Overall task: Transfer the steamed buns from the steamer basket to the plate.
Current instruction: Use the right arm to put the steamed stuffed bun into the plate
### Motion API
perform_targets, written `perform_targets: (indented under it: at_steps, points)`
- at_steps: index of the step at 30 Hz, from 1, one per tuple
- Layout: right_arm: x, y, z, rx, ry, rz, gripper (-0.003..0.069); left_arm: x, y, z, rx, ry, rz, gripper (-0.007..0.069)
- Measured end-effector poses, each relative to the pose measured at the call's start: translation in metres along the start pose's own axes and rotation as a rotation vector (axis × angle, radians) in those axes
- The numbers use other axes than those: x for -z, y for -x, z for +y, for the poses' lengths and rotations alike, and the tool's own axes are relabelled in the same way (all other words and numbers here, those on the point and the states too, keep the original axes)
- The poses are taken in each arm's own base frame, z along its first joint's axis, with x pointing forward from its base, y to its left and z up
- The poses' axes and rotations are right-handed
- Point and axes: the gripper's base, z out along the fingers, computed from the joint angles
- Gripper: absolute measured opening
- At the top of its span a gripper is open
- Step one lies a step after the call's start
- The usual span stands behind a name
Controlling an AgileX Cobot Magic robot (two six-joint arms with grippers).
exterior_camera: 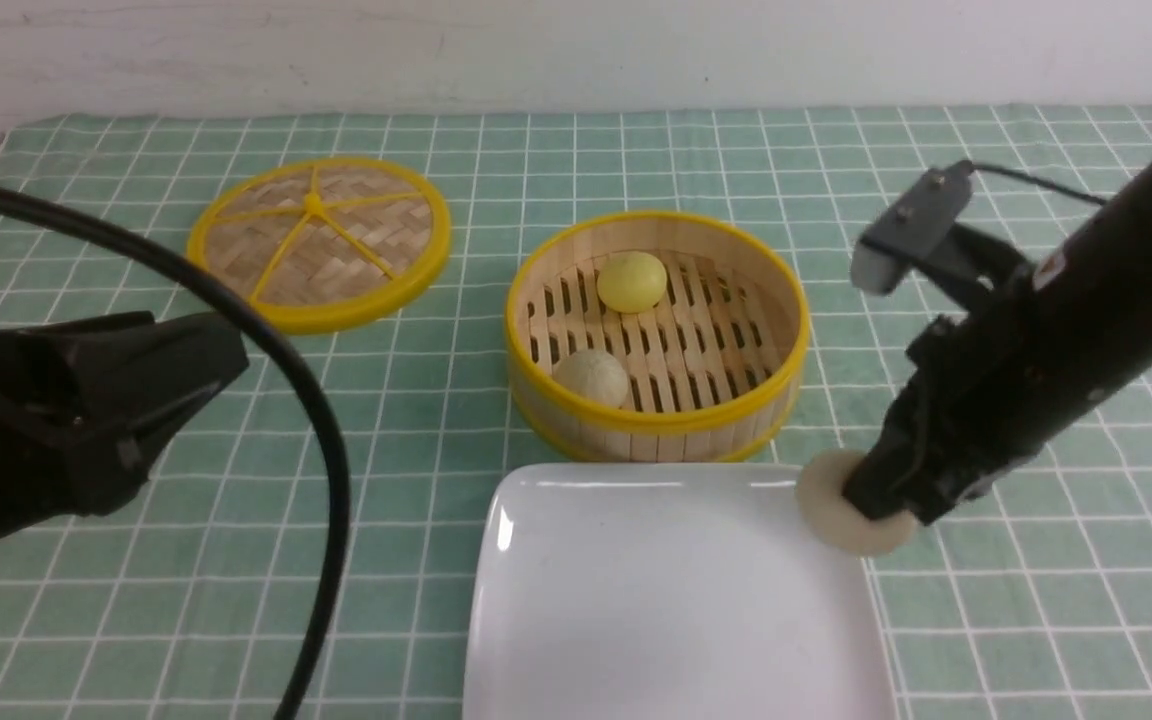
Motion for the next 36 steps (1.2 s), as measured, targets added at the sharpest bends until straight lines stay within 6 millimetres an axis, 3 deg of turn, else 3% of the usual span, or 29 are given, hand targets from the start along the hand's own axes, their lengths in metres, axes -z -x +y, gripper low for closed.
perform_targets:
  at_steps: [10,25,30,36]
  points:
    - [-0.049,0.004,-0.026,0.056,-0.043,-0.04,0.0026,0.0,0.0,0.0,0.0,0.0,0.0,0.0417]
    - [-0.068,0.001,-0.032,0.067,-0.013,-0.016,0.0032,0.0,0.0,0.0,0.0,0.0,0.0,0.0417]
    - [-0.068,0.0,-0.031,0.064,-0.003,-0.011,0.0066,0.0,0.0,0.0,0.0,0.0,0.0,0.0417]
    - [-0.068,0.001,-0.032,0.064,-0.012,-0.018,0.0206,0.0,0.0,0.0,0.0,0.0,0.0,0.0417]
